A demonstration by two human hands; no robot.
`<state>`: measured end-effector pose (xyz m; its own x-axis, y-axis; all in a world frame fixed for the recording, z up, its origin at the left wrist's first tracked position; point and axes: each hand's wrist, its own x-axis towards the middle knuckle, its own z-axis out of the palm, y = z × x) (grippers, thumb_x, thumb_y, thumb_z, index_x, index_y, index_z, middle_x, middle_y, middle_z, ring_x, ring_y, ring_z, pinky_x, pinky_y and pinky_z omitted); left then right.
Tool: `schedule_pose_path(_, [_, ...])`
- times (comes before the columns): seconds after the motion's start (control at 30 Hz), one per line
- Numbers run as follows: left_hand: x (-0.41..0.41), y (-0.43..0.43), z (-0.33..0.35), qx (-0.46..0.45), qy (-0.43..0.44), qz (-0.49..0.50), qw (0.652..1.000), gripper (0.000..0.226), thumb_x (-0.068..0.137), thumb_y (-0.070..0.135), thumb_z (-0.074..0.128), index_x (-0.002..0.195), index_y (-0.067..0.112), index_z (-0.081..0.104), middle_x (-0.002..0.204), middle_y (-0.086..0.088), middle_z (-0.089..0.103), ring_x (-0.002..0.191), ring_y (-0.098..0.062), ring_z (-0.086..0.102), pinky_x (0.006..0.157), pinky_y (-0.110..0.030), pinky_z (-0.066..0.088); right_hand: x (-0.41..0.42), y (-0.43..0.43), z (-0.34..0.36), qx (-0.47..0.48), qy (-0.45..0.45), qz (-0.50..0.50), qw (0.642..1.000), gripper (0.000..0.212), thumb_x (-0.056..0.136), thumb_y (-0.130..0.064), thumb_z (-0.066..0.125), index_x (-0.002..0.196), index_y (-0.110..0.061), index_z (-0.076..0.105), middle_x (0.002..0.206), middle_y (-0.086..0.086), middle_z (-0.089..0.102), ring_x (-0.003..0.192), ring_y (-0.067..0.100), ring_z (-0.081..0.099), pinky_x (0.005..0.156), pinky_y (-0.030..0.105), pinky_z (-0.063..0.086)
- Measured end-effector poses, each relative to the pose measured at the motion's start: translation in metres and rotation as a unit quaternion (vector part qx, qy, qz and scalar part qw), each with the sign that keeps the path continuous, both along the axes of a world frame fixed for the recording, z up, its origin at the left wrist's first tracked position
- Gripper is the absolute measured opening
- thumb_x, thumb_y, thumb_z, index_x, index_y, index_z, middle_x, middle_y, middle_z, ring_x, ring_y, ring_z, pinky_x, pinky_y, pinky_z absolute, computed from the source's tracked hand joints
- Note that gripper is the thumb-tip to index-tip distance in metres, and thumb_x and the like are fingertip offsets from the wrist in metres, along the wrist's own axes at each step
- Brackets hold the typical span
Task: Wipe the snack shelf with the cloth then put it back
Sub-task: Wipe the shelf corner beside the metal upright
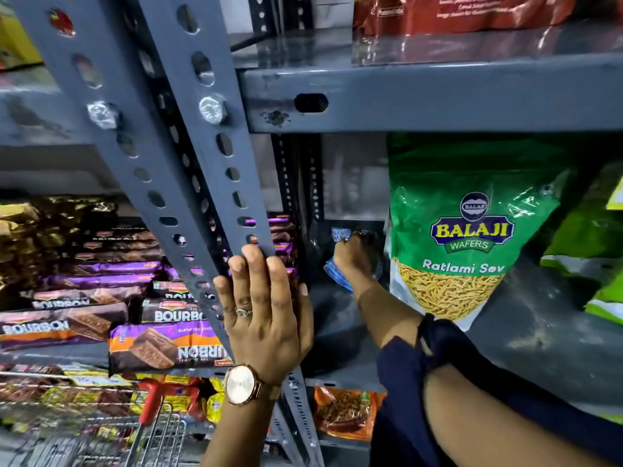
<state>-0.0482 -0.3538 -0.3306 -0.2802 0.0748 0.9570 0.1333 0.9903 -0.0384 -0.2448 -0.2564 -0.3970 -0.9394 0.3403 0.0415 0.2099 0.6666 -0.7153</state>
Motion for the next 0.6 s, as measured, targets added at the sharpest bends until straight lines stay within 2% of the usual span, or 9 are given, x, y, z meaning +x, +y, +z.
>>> schedule_pose_path(0.07, [0.001,0.0,0.0,-0.001,0.003,0.001,1.0,0.092,0.078,0.019,0.064,0.145,0.006,0.003,0.156,-0.008,-0.008,0.142,-0.025,-0.003,0.116,-0.043,0.0,-0.005,0.002,0.003,0.017,-0.003,0.012,1.0,0.036,0.08,-0.019,0.046,0.109,-0.001,0.059,0.121,0.024,0.058,0.111,0.038,0.054,0.091,0.039,0.045])
schedule_pose_path(0.17, [0.003,0.001,0.001,0.003,-0.006,-0.003,1.0,0.091,0.078,0.019,0.062,0.145,0.006,0.003,0.156,-0.008,-0.008,0.142,-0.026,-0.003,0.116,-0.044,0.0,-0.016,0.006,0.007,0.034,-0.008,0.038,0.999,0.039,0.086,-0.022,0.046,0.116,0.0,0.055,0.131,0.023,0.05,0.121,0.037,0.045,0.102,0.04,0.036])
schedule_pose_path(0.27, [0.003,0.001,0.002,0.004,-0.011,-0.004,1.0,0.091,0.078,0.018,0.06,0.145,0.007,0.001,0.156,-0.007,-0.01,0.142,-0.025,-0.004,0.116,-0.043,0.0,-0.025,0.006,0.005,0.035,-0.01,0.095,0.995,0.038,0.087,-0.025,0.045,0.116,-0.002,0.057,0.13,0.022,0.053,0.122,0.037,0.045,0.106,0.043,0.036])
schedule_pose_path(0.37, [0.003,0.001,0.001,0.006,-0.014,0.001,1.0,0.091,0.077,0.017,0.06,0.145,0.007,0.0,0.155,-0.006,-0.012,0.142,-0.024,-0.005,0.116,-0.043,-0.001,-0.02,0.006,0.005,0.091,0.002,0.161,0.983,0.039,0.081,-0.032,0.051,0.106,-0.004,0.063,0.12,0.023,0.06,0.114,0.038,0.051,0.101,0.041,0.04])
schedule_pose_path(0.43, [0.004,0.001,0.001,0.007,-0.012,0.007,1.0,0.092,0.078,0.017,0.061,0.145,0.007,0.0,0.155,-0.006,-0.012,0.142,-0.024,-0.006,0.116,-0.042,-0.002,-0.009,0.008,0.003,0.129,0.028,0.205,0.97,0.036,0.077,-0.026,0.058,0.103,-0.002,0.063,0.113,0.026,0.063,0.106,0.04,0.056,0.092,0.041,0.046])
schedule_pose_path(0.53, [0.005,0.001,0.003,0.009,-0.015,0.008,1.0,0.091,0.079,0.018,0.062,0.145,0.007,0.001,0.156,-0.005,-0.012,0.142,-0.024,-0.006,0.116,-0.042,-0.001,0.01,0.011,-0.001,0.109,0.064,0.22,0.967,0.034,0.076,-0.012,0.051,0.108,-0.007,0.062,0.114,0.025,0.063,0.104,0.041,0.058,0.089,0.043,0.051])
schedule_pose_path(0.6, [0.004,0.001,0.004,0.01,-0.01,0.011,1.0,0.093,0.078,0.02,0.064,0.145,0.007,0.002,0.156,-0.006,-0.011,0.142,-0.024,-0.005,0.116,-0.043,0.0,0.025,0.012,-0.004,0.079,0.088,0.21,0.971,0.036,0.073,-0.011,0.043,0.103,-0.008,0.064,0.108,0.025,0.066,0.098,0.042,0.061,0.083,0.046,0.053])
